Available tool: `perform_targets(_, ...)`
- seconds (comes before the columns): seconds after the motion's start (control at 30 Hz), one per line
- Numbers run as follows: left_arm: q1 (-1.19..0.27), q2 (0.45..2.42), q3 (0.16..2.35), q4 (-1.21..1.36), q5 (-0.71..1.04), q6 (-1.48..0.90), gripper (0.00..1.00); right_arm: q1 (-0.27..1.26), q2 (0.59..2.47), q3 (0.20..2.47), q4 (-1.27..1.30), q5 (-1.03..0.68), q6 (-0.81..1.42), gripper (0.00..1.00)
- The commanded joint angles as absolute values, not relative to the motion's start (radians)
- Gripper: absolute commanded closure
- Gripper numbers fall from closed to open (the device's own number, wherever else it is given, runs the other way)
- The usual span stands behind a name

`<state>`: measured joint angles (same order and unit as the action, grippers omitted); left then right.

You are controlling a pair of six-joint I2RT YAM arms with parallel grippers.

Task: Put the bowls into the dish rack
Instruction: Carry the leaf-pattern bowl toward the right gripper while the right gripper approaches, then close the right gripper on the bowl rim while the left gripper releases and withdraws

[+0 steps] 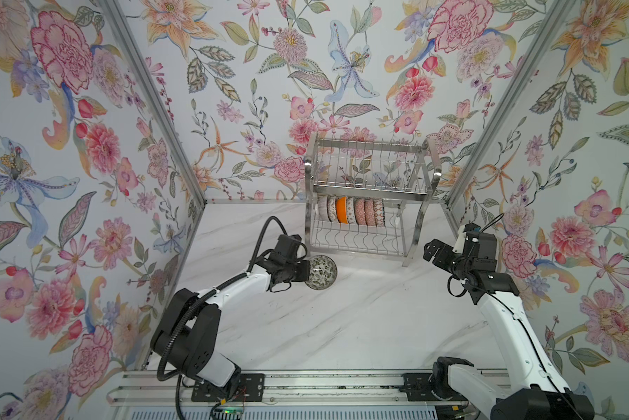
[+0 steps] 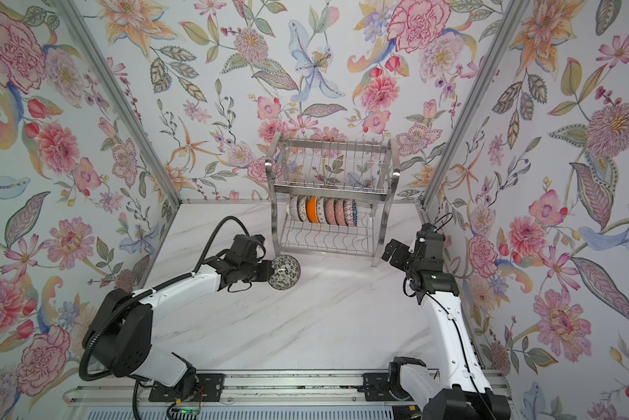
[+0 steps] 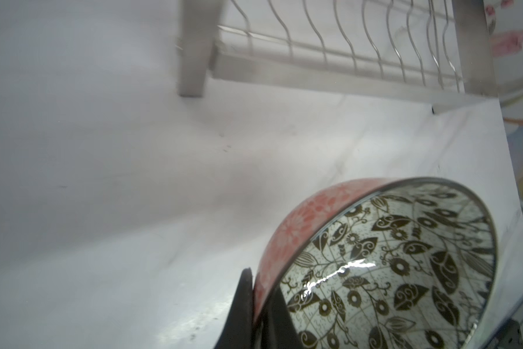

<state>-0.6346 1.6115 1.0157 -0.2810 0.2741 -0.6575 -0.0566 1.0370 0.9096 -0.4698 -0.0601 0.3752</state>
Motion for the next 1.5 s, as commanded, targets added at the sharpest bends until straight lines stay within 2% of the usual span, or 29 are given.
perform_targets(0.0, -0.758, 1.738, 1.145, -0.298, 0.265, -0.693, 1.0, -0.021, 1.011, 0.913, -0.548, -0.037, 0.342, 0.01)
perform_targets(0.13, -0.852, 1.904, 1.307, -0.29, 0.256, -0.692, 1.0, 0.0, 1.001, 0.9, -0.579, -0.04, 0.328, 0.01)
perform_targets(0.27, -0.876, 2.038, 1.471, -0.327, 0.239, -0.67, 1.0, 0.048, 1.009, 0.89, -0.605, -0.061, 0.311, 0.01)
perform_targets(0.37, -0.877, 2.119, 1.576, -0.366, 0.224, -0.656, 0.95, 0.097, 1.018, 0.88, -0.617, -0.047, 0.301, 0.01)
perform_targets(0.43, -0.881, 2.149, 1.62, -0.386, 0.205, -0.648, 0.88, 0.123, 1.017, 0.87, -0.618, -0.045, 0.299, 0.01)
perform_targets(0.6, -0.881, 2.179, 1.669, -0.395, 0.198, -0.641, 0.84, 0.175, 1.021, 0.858, -0.619, -0.035, 0.292, 0.01)
perform_targets(0.63, -0.881, 2.18, 1.673, -0.394, 0.198, -0.641, 0.82, 0.183, 1.023, 0.858, -0.618, -0.038, 0.288, 0.01)
perform_targets(0.7, -0.879, 2.175, 1.679, -0.398, 0.2, -0.641, 0.65, 0.197, 1.022, 0.856, -0.618, -0.044, 0.284, 0.01)
perform_targets(0.77, -0.88, 2.135, 1.67, -0.401, 0.179, -0.641, 0.62, 0.225, 1.026, 0.858, -0.619, -0.061, 0.276, 0.01)
perform_targets(0.8, -0.875, 2.107, 1.656, -0.398, 0.17, -0.644, 0.57, 0.242, 1.029, 0.859, -0.619, -0.06, 0.272, 0.01)
perform_targets(0.9, -0.833, 1.962, 1.588, -0.388, 0.164, -0.662, 0.29, 0.312, 1.048, 0.852, -0.618, -0.025, 0.268, 0.01)
perform_targets(0.97, -0.788, 1.821, 1.504, -0.37, 0.146, -0.676, 0.04, 0.366, 1.062, 0.838, -0.592, -0.004, 0.283, 0.01)
perform_targets(1.0, -0.76, 1.757, 1.456, -0.354, 0.148, -0.687, 0.01, 0.388, 1.074, 0.831, -0.577, -0.002, 0.292, 0.0)
perform_targets(1.23, -0.525, 1.327, 1.09, -0.25, 0.219, -0.738, 0.01, 0.574, 1.274, 0.858, -0.477, 0.067, 0.332, 0.16)
perform_targets(1.47, -0.469, 1.241, 0.948, -0.201, 0.268, -0.766, 0.01, 0.666, 1.522, 0.962, -0.46, 0.106, 0.33, 0.34)
